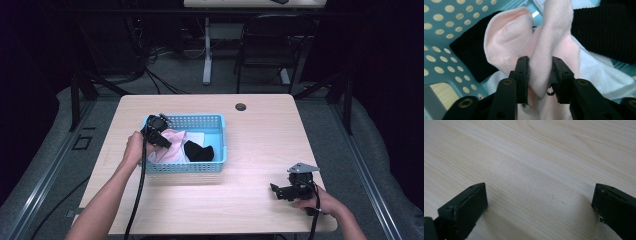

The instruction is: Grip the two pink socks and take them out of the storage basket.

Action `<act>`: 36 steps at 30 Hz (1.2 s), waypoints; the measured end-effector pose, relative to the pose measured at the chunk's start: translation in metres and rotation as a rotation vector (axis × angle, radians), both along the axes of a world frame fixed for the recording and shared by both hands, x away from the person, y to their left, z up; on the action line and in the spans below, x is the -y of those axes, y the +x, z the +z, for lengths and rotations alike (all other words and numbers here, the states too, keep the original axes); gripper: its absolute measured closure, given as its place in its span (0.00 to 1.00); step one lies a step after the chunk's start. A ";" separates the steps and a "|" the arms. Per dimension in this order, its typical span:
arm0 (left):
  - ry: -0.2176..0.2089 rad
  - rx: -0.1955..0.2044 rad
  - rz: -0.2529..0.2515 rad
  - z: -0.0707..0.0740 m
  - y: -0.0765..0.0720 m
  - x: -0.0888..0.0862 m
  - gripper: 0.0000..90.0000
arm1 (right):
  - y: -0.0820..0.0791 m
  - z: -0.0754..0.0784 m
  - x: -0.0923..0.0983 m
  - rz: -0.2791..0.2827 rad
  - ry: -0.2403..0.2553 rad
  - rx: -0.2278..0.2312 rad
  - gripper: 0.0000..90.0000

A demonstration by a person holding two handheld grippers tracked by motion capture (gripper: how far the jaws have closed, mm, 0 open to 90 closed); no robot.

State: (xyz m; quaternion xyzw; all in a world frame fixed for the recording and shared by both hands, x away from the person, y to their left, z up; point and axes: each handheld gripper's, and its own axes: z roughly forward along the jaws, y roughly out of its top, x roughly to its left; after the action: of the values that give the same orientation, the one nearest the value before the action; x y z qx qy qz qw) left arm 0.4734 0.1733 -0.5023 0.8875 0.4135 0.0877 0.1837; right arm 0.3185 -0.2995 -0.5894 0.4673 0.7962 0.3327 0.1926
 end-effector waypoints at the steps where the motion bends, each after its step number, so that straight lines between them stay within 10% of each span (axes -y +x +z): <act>1: -0.006 0.007 -0.007 0.003 -0.002 -0.001 0.80 | 0.000 0.000 0.000 0.000 0.000 0.000 0.00; 36: -0.061 0.032 -0.063 0.060 -0.016 -0.011 0.89 | 0.000 0.000 0.000 0.000 -0.001 0.000 0.00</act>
State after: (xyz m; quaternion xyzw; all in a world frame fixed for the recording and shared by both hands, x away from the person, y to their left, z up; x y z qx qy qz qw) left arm 0.4571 0.1846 -0.4422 0.8925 0.3847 0.0833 0.2201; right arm 0.3185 -0.2995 -0.5894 0.4673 0.7964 0.3322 0.1927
